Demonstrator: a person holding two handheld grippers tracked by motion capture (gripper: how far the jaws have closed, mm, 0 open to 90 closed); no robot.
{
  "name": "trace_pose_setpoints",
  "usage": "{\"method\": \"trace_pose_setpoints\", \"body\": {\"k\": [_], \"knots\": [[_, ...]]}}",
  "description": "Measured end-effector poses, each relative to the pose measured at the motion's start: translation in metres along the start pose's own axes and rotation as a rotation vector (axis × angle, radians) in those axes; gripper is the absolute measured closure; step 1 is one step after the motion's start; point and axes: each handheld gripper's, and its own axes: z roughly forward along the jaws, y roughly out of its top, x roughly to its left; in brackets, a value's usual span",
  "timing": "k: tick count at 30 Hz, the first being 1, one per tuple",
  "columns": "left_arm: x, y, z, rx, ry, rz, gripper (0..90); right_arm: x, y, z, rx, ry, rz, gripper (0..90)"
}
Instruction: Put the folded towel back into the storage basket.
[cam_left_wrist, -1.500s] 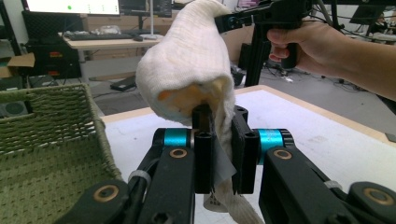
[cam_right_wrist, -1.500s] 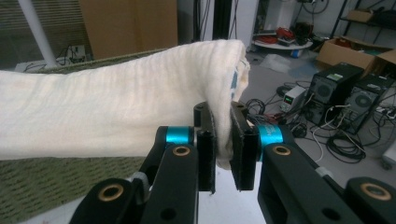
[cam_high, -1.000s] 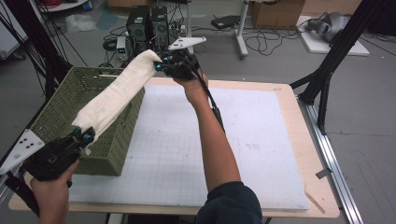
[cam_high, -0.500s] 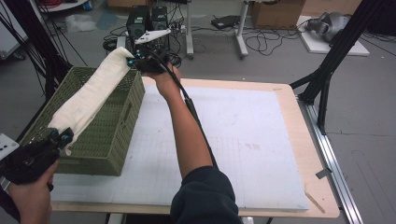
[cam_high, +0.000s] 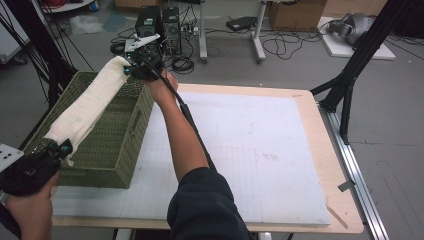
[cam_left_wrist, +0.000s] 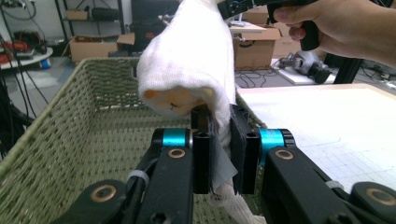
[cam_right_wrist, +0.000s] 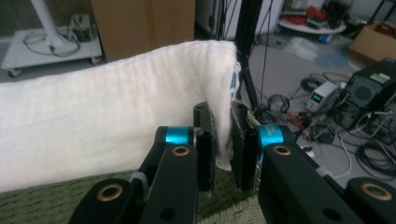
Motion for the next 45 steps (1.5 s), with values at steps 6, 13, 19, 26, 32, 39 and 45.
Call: {"method": "trace_pose_setpoints", "body": {"k": [6,13,19,26,32,39,45], "knots": [[0.013,-0.003,0.001,0.048,0.106,-0.105,40.8,0.01,0.0,0.022,0.035,-0.036,0.013,55.7],[0.007,0.005,-0.003,-0.005,0.087,-0.095,31.4,0.003,-0.006,0.005,0.037,-0.024,0.033,48.6],[-0.003,0.006,0.005,-0.004,-0.016,-0.1,31.2,-0.013,-0.019,-0.031,0.019,-0.017,0.055,45.2],[-0.019,0.009,0.014,-0.034,-0.135,-0.114,22.6,-0.024,-0.036,-0.083,-0.005,-0.021,0.084,32.1],[-0.04,0.012,0.023,-0.026,-0.24,-0.063,18.6,-0.032,-0.047,-0.13,0.003,-0.063,0.073,20.5],[-0.066,0.011,0.036,-0.034,-0.387,-0.043,20.5,-0.04,-0.069,-0.185,-0.007,-0.08,0.093,19.2],[-0.092,0.008,0.052,-0.017,-0.449,-0.011,19.8,-0.042,-0.095,-0.224,0.004,-0.106,0.097,17.8]]}}
